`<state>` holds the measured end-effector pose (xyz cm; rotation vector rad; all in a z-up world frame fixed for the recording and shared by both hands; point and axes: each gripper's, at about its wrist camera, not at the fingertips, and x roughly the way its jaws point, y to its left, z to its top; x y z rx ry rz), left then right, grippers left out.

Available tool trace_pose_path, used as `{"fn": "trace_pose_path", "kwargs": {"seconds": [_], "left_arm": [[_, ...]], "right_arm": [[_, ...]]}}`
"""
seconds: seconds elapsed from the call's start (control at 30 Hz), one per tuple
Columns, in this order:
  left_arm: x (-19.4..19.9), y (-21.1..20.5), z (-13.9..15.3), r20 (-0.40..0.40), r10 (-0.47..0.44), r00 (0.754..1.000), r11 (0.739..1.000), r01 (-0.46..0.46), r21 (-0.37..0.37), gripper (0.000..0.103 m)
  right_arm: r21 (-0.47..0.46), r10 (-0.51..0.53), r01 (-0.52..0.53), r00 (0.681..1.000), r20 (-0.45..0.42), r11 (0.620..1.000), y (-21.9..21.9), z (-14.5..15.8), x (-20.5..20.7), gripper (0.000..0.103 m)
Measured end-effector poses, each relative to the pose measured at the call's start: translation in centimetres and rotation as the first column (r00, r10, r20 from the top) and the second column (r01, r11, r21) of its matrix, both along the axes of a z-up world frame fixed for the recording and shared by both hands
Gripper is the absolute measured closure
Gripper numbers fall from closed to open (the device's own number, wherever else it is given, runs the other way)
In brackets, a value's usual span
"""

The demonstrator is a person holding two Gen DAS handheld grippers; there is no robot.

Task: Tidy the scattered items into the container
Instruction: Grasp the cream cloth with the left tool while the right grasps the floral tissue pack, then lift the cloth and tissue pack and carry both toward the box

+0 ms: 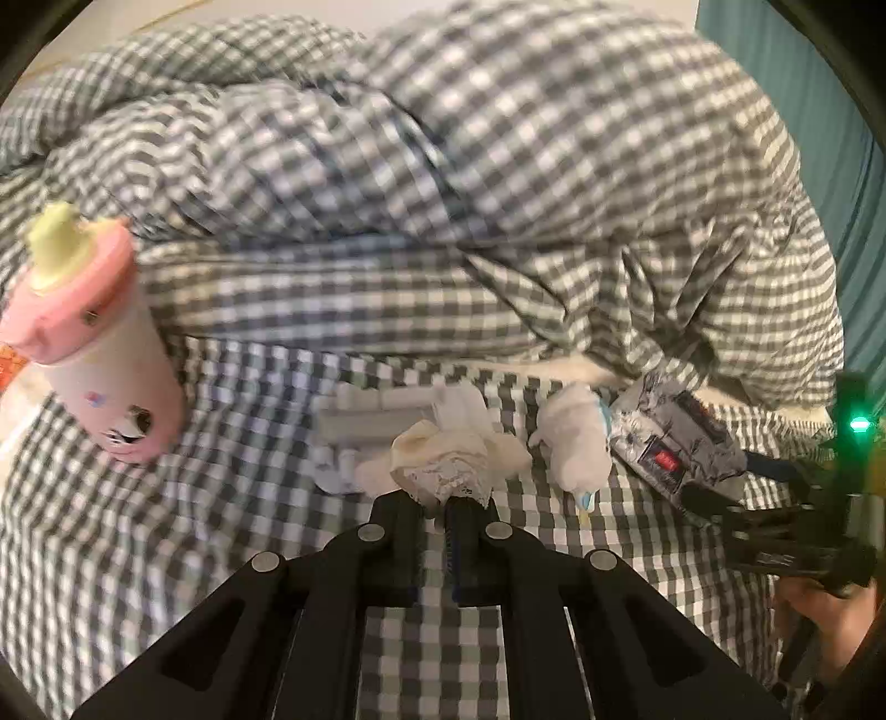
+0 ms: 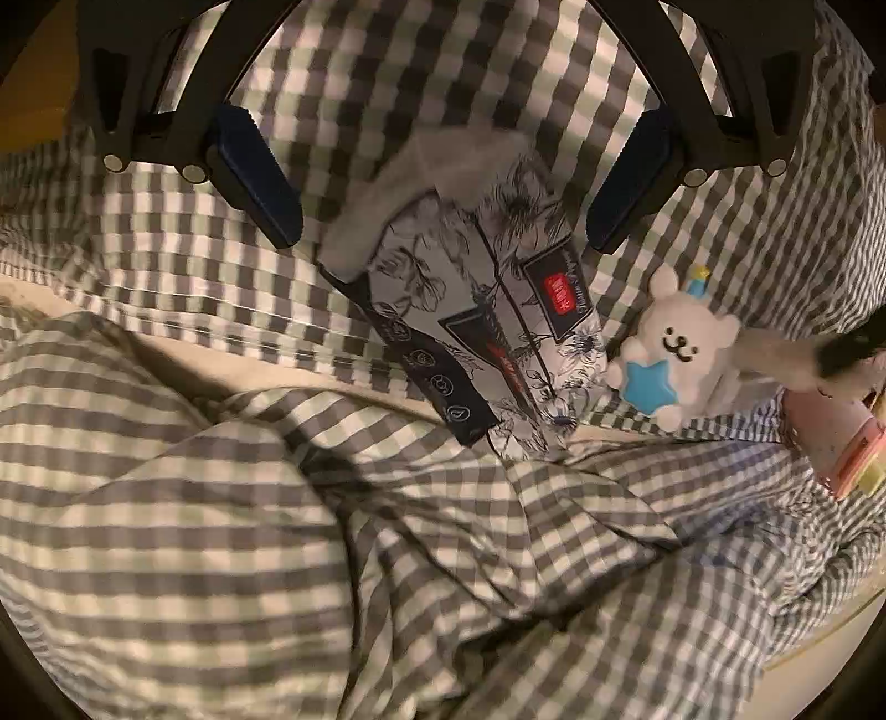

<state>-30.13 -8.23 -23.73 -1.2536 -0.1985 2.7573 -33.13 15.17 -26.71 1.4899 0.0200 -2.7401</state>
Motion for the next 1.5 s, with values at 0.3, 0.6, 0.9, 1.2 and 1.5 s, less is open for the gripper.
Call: {"fn": "trace_pose_path", "kwargs": {"seconds": [0.3, 0.6, 0.9, 1.2, 1.5], "left_arm": [[3.4, -1.1, 4.8, -0.092, 0.018, 0.996, 1.0, -0.019, -0.013, 0.097], [4.8, -2.4, 6.4, -0.104, 0.049, 0.993, 0.999, -0.048, 0.013, 0.097], [6.7, -2.4, 7.9, -0.123, 0.068, 0.99, 0.998, -0.066, 0.022, 0.097], [9.4, -1.5, 10.8, -0.161, 0.085, 0.983, 0.996, -0.086, 0.004, 0.097], [13.9, 0.4, 14.2, -0.214, 0.071, 0.974, 0.997, -0.076, -0.016, 0.097]], "right_arm": [[0.059, 0.022, -0.023, 1.0, 0.013, 0.998, -1.6, -2.0, -1.3, 0.007], [0.041, 0.043, -0.043, 0.999, 0.003, 0.998, -3.5, -0.8, -0.1, 0.054], [0.01, 0.046, -0.046, 0.995, -0.087, 0.999, -3.4, 3.1, 3.4, 0.058], [-0.016, 0.037, -0.04, 0.982, -0.188, 0.999, -3.6, 9.3, 7.4, 0.058], [-0.066, -0.003, -0.018, 0.95, -0.312, 0.998, -2.1, 15.7, 15.2, 0.058]]}}
